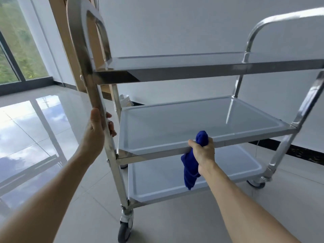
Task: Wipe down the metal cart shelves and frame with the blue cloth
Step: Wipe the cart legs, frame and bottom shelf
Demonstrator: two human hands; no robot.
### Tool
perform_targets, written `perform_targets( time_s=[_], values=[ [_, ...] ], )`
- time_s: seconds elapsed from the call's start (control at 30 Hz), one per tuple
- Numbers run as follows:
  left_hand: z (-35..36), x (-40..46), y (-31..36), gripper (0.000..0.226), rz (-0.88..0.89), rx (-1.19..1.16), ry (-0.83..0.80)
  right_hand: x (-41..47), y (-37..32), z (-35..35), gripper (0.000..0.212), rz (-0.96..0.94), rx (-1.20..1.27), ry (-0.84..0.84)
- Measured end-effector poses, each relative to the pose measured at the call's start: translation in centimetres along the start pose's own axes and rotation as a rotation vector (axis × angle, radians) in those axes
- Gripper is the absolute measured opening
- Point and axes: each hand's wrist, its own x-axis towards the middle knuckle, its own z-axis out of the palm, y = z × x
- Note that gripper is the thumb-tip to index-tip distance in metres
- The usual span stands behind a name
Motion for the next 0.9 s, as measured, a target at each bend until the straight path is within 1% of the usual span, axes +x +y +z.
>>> perform_targets(
  time_s=[0.17,0.33,0.43,0.5,0.6,0.7,0.77,0.8,0.87,0.9],
  values=[
    [1.8,0.9,-0.3,0.056,-0.041,-0.023,-0.047,-0.9,0.1,-2.2,0.029,-0.005,-0.014,0.050],
    [3.9,1.8,0.1,0.054,-0.073,-0.080,-0.087,-1.9,-0.2,-4.7,0.026,-0.018,-0.035,0.088],
    [5.3,1.5,0.5,0.052,-0.083,-0.096,-0.111,-2.4,-0.6,-6.5,0.027,-0.037,-0.115,0.104],
    [6.2,1.2,0.8,0.051,-0.089,-0.110,-0.124,-2.8,-1.0,-7.8,0.035,-0.037,-0.198,0.121],
    [7.5,0.8,1.2,0.054,-0.117,-0.146,-0.142,-3.6,-2.3,-9.5,0.051,-0.043,-0.246,0.138],
    [8.7,0.3,1.5,0.055,-0.122,-0.159,-0.160,-5.3,-4.5,-10.8,0.056,-0.070,-0.296,0.143],
    [9.3,0.0,1.7,0.054,-0.122,-0.192,-0.167,-7.1,-6.4,-11.2,0.056,-0.178,-0.383,0.147],
    [9.6,-0.1,1.7,0.054,-0.123,-0.211,-0.175,-8.1,-7.6,-11.2,0.054,-0.282,-0.429,0.148],
    [10.1,-0.4,1.8,0.054,-0.130,-0.237,-0.188,-10.0,-10.8,-10.8,0.051,-0.569,-0.506,0.151],
    [10.3,-0.5,1.8,0.054,-0.133,-0.243,-0.191,-10.7,-12.8,-10.4,0.050,-0.744,-0.550,0.160]
  ],
)
